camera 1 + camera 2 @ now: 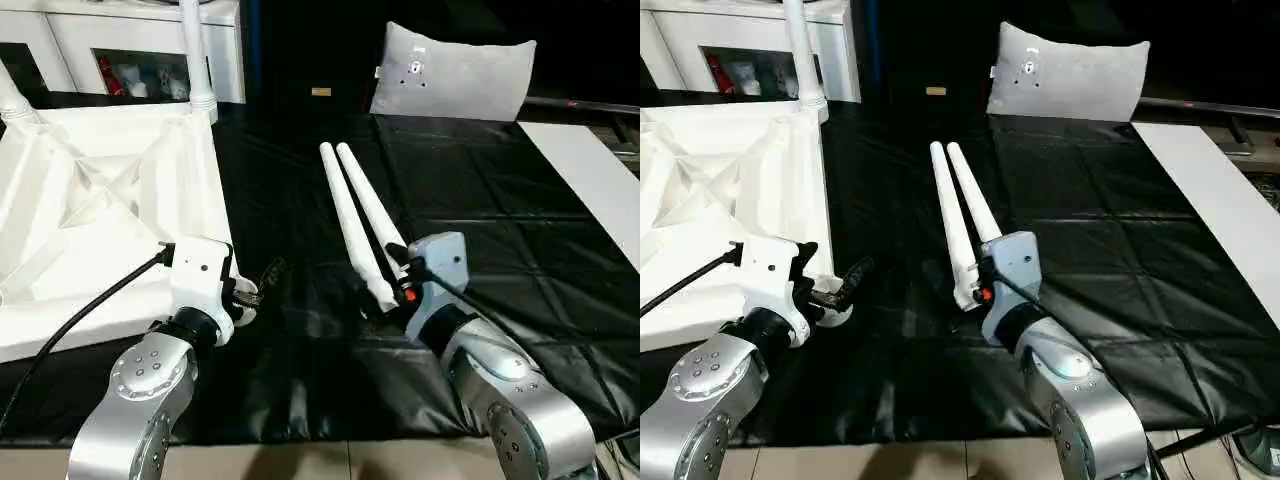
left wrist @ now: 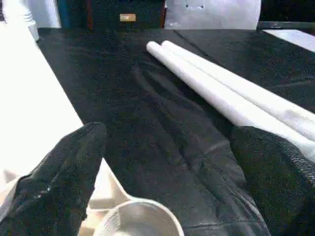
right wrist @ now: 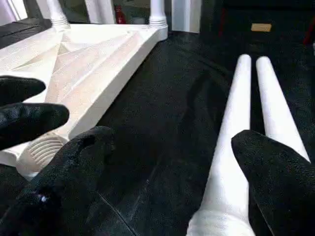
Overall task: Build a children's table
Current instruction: Move to table, then pick table leg
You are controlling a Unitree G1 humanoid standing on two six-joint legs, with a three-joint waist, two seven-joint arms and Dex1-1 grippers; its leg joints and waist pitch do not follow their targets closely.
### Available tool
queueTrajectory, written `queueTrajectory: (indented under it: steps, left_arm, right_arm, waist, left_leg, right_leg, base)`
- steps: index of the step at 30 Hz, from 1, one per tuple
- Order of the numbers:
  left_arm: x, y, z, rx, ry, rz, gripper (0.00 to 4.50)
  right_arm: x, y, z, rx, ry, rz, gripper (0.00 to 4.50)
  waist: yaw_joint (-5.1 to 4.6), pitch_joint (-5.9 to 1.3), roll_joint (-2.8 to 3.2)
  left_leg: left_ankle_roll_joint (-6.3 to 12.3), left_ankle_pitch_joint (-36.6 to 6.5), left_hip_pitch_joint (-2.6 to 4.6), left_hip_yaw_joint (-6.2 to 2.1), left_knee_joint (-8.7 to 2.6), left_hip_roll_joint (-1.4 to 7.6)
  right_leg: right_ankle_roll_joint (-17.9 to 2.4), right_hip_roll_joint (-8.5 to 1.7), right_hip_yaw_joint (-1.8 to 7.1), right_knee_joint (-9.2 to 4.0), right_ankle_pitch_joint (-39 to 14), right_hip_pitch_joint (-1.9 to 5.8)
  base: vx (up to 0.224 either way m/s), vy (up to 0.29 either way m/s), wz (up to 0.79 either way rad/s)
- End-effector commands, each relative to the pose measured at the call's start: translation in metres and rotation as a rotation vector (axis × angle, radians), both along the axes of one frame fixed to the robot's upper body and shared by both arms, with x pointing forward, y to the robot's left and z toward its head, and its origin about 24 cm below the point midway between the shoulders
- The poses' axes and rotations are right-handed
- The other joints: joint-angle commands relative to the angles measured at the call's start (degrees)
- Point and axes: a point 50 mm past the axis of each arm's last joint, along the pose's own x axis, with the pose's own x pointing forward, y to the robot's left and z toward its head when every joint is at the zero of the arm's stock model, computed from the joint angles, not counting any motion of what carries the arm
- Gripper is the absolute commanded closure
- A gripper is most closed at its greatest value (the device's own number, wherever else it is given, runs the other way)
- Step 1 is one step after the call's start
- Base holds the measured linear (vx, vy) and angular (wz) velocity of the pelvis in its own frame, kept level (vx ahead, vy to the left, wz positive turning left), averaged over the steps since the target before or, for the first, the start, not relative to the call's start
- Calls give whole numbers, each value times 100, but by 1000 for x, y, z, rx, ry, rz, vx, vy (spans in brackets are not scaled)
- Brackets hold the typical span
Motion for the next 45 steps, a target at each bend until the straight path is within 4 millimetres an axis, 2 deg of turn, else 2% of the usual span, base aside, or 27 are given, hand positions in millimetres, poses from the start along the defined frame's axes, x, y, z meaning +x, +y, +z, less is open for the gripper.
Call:
queueTrajectory:
  steps: [1,4,5,6,8,9,10,11,13,16,18,19,21,23,24,25,26,28,29,31,32,34,35,36,38,39,45]
  left_arm:
    - [-2,-1,1,1,1,-11,4]
    - [-2,-1,1,1,3,-12,4]
    - [-2,-1,1,3,4,-13,4]
    - [-2,-1,1,3,4,-13,4]
    - [-2,-2,1,5,5,-20,4]
    - [-2,-2,1,5,5,-22,4]
    - [-2,-2,0,6,5,-24,4]
    - [-2,-3,0,6,5,-25,4]
    - [-2,-3,0,11,6,-30,4]
    - [-2,-3,0,21,7,-38,4]
    - [-3,-3,0,21,7,-41,4]
    - [-3,-4,0,22,8,-44,4]
    - [-3,-4,0,29,9,-51,4]
    - [-3,-5,-1,34,10,-55,4]
    - [-4,-6,-1,35,12,-61,4]
    - [-4,-6,-1,36,13,-65,4]
    - [-4,-6,-1,36,13,-68,4]
    - [-4,-6,-1,39,13,-71,4]
    - [-4,-6,-1,41,13,-74,4]
    - [-5,-8,-1,40,8,-98,4]
    - [-6,-9,0,38,11,-120,4]
    - [-9,-13,-2,64,30,-197,4]
    - [-10,-14,-2,68,37,-215,4]
    - [-12,-15,-2,70,44,-242,4]
    - [-14,-15,-2,72,51,-280,4]
    - [-19,-16,0,75,71,-361,4]
    - [-35,-20,1,91,179,-586,4]
  right_arm:
    - [0,0,-4,-10,25,10,0]
    - [0,0,-3,-10,23,1,0]
    - [0,-1,-3,0,24,-11,0]
    - [0,-1,-3,0,24,-11,0]
    - [-1,-1,-4,-15,19,-1,0]
    - [-1,-1,-4,-20,18,1,0]
    - [-1,-1,-4,-24,18,2,0]
    - [-1,-1,-4,-24,18,3,0]
    - [-2,-1,-5,-29,20,6,0]
    - [-2,1,-6,-37,24,11,0]
    - [-2,1,-6,-40,25,13,0]
    - [-2,1,-7,-42,25,14,0]
    - [-2,0,-8,-48,33,5,0]
    - [-2,-1,-9,-50,49,-6,0]
    - [-1,-2,-10,-55,60,-21,0]
    - [-1,-3,-10,-54,65,-27,0]
    - [0,-3,-11,-54,69,-33,0]
    - [1,-3,-10,-56,72,-37,0]
    - [1,-3,-10,-60,73,-38,0]
    - [4,-4,-10,-80,74,-55,0]
    - [6,-4,-10,-100,82,-63,0]
    - [11,-5,-10,-166,102,-74,0]
    - [12,-5,-10,-178,113,-87,0]
    - [14,-6,-10,-198,127,-101,0]
    - [16,-7,-10,-221,153,-128,0]
    - [21,-10,-11,-224,228,-194,0]
    - [38,-11,-17,-157,392,-276,0]
  waist:
    - [108,-281,79]
    - [100,-230,179]
    - [-36,-288,291]
    - [-145,-250,279]
    - [-166,-208,168]
    - [-108,-209,85]
    - [24,-328,-40]
    - [148,-248,150]
    - [155,-352,10]
    - [-15,-357,211]
    - [-212,-366,135]
    - [-176,-341,129]
    - [30,-273,-8]
    - [239,-286,16]
    - [219,-262,141]
    - [89,-367,262]
    - [-71,-375,330]
    - [-204,-442,258]
    - [-241,-447,167]
    - [32,-332,-148]
    - [156,-385,-257]
    - [196,-343,-204]
    - [155,-329,-23]
    - [59,-342,158]
    - [108,-490,227]
    - [117,-460,209]
    - [148,-293,193]
  left_leg:
    - [1646,260,-473,68,-287,-294]
    - [2028,849,-430,-143,-206,-333]
    - [1756,865,72,-173,-286,-124]
    - [1993,1085,513,-590,-412,193]
    - [2633,964,627,-762,-471,298]
    - [2679,954,507,-517,-338,5]
    - [2576,1452,-238,-162,30,-607]
    - [2411,1367,-306,-109,-22,-565]
    - [1935,1526,-494,-91,55,-540]
    - [1781,1895,178,-288,-202,-234]
    - [2696,1953,674,-642,-238,27]
    - [2738,1957,598,-587,-191,-60]
    - [2435,1575,-261,-115,54,-612]
    - [1534,976,-695,-78,252,-561]
    - [1026,958,-509,-69,8,-369]
    - [997,1634,1,-241,-178,-173]
    - [1493,2057,574,-529,-201,78]
    - [3219,2462,1091,-1012,-255,618]
    - [3574,3112,1003,-1058,-224,591]
    - [2541,1901,-144,-145,337,-731]
    - [1881,720,-799,-160,726,-603]
    - [504,1319,-761,-148,279,-449]
    - [213,1729,-481,-106,-167,-386]
    - [465,1959,-582,-254,-203,-145]
    - [584,2827,-227,-335,-1,45]
    - [711,3507,-274,-377,-26,45]
    - [-535,-82,-270,-210,-394,8]
  right_leg:
    - [-1171,-482,69,-520,-1007,688]
    - [-963,-413,-311,-631,-1627,713]
    - [-1007,-229,-279,-495,-1553,468]
    - [-1027,-57,-349,-49,-1024,33]
    - [-781,-199,-162,211,-634,-202]
    - [-926,-320,34,-4,-246,-76]
    - [-1065,-348,389,-187,378,752]
    - [-1260,-478,437,-308,82,743]
    - [-1474,-313,432,-309,233,942]
    - [-1456,-44,59,-72,348,449]
    - [-987,-182,40,121,-96,-55]
    - [-963,-231,107,86,52,1]
    - [-1123,-310,496,-293,316,816]
    - [-1352,-421,804,-445,459,1217]
    - [-1398,-262,601,-375,695,1053]
    - [-1057,57,241,-24,1208,744]
    - [-802,82,43,230,869,140]
    - [-258,-261,115,645,-524,-594]
    - [-12,-447,270,654,-458,-707]
    - [-519,-487,807,-67,796,396]
    - [-1020,-953,1308,-258,1503,1035]
    - [-811,-544,664,155,3896,767]
    - [-456,-238,294,135,3802,527]
    - [-252,-251,314,243,3565,566]
    - [-149,-222,363,325,3840,303]
    - [-178,-314,377,290,3751,292]
    - [-610,-388,385,-27,919,329]
  base:
    - [31,18,27]
    - [29,24,62]
    - [102,25,50]
    - [126,-27,21]
    - [108,-33,12]
    - [97,-3,7]
    - [97,-3,7]
    - [100,2,3]
    - [70,-8,-2]
    - [88,-25,9]
    - [94,-92,7]
    - [71,-94,5]
    - [71,-12,6]
    - [63,-20,8]
    - [64,-17,15]
    - [64,-17,15]
    - [167,-90,19]
    - [197,-132,20]
    - [88,-80,-2]
    - [35,-57,-6]
    - [0,0,0]
    - [0,0,0]
    - [-111,20,-18]
    - [-76,16,-11]
    - [-6,-5,-7]
    - [0,0,0]
    - [-26,0,0]
